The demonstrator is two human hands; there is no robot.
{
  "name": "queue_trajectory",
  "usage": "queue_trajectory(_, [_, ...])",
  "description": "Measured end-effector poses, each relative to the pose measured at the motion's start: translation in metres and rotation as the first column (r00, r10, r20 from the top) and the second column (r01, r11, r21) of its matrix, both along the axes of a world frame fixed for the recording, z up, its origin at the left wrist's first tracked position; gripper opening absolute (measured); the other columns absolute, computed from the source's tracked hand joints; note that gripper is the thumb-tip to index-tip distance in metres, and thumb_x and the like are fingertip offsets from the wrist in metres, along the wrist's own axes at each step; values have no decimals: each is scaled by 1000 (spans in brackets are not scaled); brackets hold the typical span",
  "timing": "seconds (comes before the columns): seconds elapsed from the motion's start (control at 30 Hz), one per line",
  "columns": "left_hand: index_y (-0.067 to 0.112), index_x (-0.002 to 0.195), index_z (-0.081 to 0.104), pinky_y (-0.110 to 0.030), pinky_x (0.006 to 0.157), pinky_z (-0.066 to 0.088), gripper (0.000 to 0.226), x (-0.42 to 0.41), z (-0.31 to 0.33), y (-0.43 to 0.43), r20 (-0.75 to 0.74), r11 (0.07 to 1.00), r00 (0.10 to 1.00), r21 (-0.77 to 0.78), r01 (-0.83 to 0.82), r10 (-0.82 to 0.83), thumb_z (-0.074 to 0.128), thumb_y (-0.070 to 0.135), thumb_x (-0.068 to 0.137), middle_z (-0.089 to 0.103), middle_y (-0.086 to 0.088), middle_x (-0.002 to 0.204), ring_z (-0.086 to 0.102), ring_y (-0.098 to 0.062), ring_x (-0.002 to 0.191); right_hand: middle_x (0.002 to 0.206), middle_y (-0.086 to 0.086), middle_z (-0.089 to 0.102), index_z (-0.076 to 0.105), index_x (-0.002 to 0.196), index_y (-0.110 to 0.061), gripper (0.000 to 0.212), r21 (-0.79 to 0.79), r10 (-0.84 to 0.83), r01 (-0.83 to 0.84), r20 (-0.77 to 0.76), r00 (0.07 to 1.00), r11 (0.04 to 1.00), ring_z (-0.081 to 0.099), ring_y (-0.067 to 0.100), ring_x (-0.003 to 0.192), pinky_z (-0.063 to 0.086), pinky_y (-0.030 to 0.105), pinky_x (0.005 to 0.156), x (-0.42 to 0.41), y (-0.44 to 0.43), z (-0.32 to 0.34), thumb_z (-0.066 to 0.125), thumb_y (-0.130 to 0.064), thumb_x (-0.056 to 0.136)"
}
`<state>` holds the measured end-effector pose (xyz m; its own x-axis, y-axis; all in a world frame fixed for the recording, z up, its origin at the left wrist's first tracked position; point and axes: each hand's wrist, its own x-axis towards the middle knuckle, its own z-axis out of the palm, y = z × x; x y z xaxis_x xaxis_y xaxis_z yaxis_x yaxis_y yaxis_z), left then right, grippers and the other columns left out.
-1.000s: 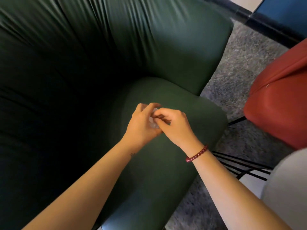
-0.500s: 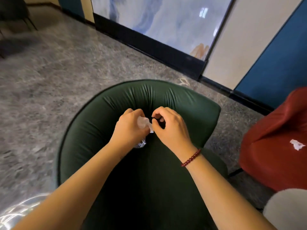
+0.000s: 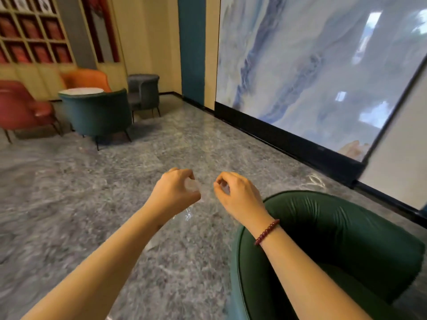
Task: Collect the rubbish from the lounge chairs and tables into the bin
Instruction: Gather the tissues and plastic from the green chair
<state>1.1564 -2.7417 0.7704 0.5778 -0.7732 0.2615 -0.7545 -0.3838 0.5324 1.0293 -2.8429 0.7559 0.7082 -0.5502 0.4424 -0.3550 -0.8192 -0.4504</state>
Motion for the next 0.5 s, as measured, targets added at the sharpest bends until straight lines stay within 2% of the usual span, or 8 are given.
queue_trajectory(0.13, [16, 89, 59, -26, 66, 34, 19, 50, 24, -3, 2, 999, 1000, -51, -19, 19, 63, 22, 72, 50, 0, 89, 48, -19, 85, 86, 6, 62, 55, 84, -13, 21, -43, 22, -20, 27, 999, 999, 57, 24, 76, 38, 29, 56, 59, -13, 26, 48, -33, 90])
queue_trajectory(0.23, [15, 94, 58, -25, 68, 35, 23, 90, 33, -24, 34, 999, 999, -41, 9, -7, 64, 23, 73, 50, -1, 93, 45, -17, 85, 88, 5, 63, 56, 84, -16, 21, -29, 0, 1, 34, 999, 1000, 57, 23, 77, 44, 32, 59, 105, -34, 30, 49, -34, 90])
queue_trajectory(0.3, [14, 94, 58, -24, 68, 35, 24, 122, 38, -50, 57, 999, 998, -32, 29, -28, 64, 24, 73, 49, 0, 93, 45, -16, 85, 88, 5, 64, 56, 84, -16, 19, -24, -17, 18, 41, 999, 1000, 58, 22, 76, 46, 33, 61, 141, -56, 27, 51, -33, 89])
queue_trajectory(0.43, [14, 85, 59, -18, 56, 33, 17, 197, 52, -125, 104, 998, 993, -23, 58, -56, 61, 26, 73, 51, 2, 87, 46, -13, 77, 89, 2, 64, 56, 83, -18, 19, -12, -63, 64, 51, 997, 998, 59, 21, 76, 45, 30, 60, 219, -119, 27, 52, -36, 88])
queue_trajectory(0.5, [13, 82, 60, -17, 56, 36, 16, 229, 57, -167, 107, 996, 990, -4, 90, -89, 61, 26, 73, 54, 1, 87, 50, -14, 78, 90, 2, 64, 57, 84, -18, 20, 15, -94, 93, 42, 995, 996, 60, 22, 79, 48, 32, 63, 249, -156, 34, 51, -37, 88])
